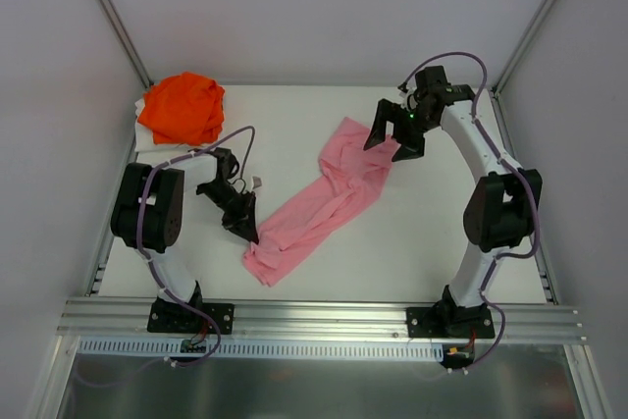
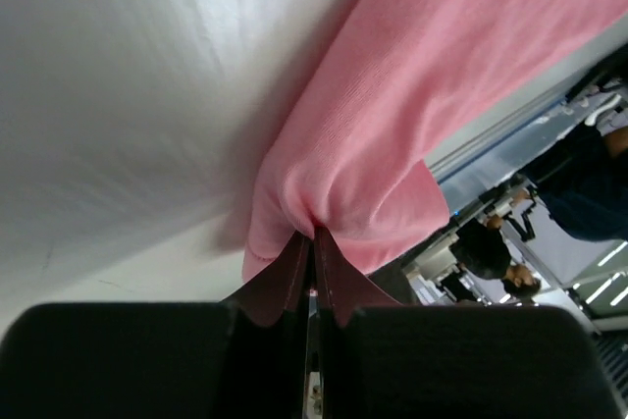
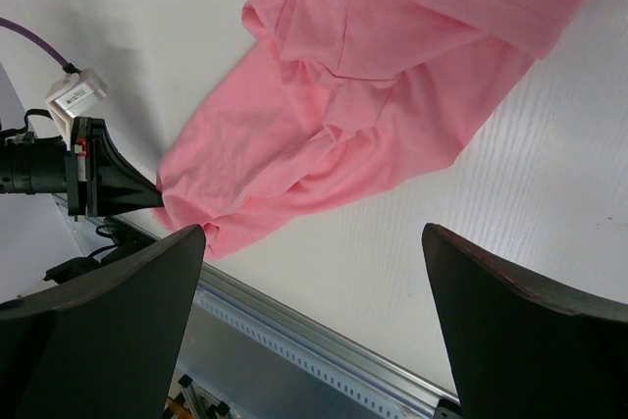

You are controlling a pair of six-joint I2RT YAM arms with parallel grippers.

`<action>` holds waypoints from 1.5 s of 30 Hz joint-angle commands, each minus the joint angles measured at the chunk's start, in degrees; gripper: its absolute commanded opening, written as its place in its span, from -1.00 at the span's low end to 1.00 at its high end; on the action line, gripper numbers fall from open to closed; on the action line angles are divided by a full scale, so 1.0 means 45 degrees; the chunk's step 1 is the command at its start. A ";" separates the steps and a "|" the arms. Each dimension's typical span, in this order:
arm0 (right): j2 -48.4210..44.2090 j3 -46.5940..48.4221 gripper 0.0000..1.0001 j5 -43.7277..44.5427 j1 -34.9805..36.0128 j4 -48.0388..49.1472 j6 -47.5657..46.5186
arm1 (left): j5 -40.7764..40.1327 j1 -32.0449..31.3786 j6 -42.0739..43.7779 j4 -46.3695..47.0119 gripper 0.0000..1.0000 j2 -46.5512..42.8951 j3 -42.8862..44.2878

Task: Fold and stack the t-shirts
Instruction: Rotate the tshirt 90 degrees

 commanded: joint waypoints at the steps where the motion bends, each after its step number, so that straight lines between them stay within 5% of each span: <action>1: -0.1296 -0.0183 0.99 0.0118 -0.0023 -0.0334 -0.0077 | 0.2008 -0.0339 -0.0029 -0.0660 -0.95 0.0060 -0.0199; 12: -0.3308 -0.1786 0.99 0.0646 -0.0023 0.0467 0.0529 | 0.3730 -0.2548 -0.0224 -0.0699 -0.94 0.0977 -0.0063; 21: -0.3953 -0.2781 0.99 0.0216 -0.0140 0.1053 0.0354 | 0.3807 -0.3367 -0.1023 -0.0934 -0.91 0.2675 0.2045; 23: -0.4109 -0.3151 0.99 0.0236 -0.0218 0.1248 0.0295 | 0.4099 -0.3797 -0.1083 -0.1109 -0.75 0.3201 0.2650; 25: -0.4168 -0.3406 0.99 0.0196 -0.0315 0.1463 0.0334 | 0.4023 -0.4226 -0.1065 -0.1323 -0.33 0.3302 0.3157; 26: -0.4168 -0.3678 0.99 0.0235 -0.0374 0.1580 0.0353 | 0.3945 -0.4305 -0.1122 -0.1305 0.83 0.3167 0.3257; 27: -0.4149 -0.3816 0.99 0.0274 -0.0394 0.1755 0.0392 | 0.3771 -0.4306 -0.1162 -0.1305 0.97 0.3030 0.3335; 39: -0.1807 -0.3721 0.99 0.0236 -0.0550 0.2909 0.0295 | 0.1427 -0.3077 -0.1475 -0.1363 0.97 -0.0036 0.3590; 45: -0.1200 -0.3153 0.99 0.0371 -0.0550 0.2753 0.0100 | -0.1306 -0.2531 -0.1845 -0.0740 0.97 -0.2885 0.4058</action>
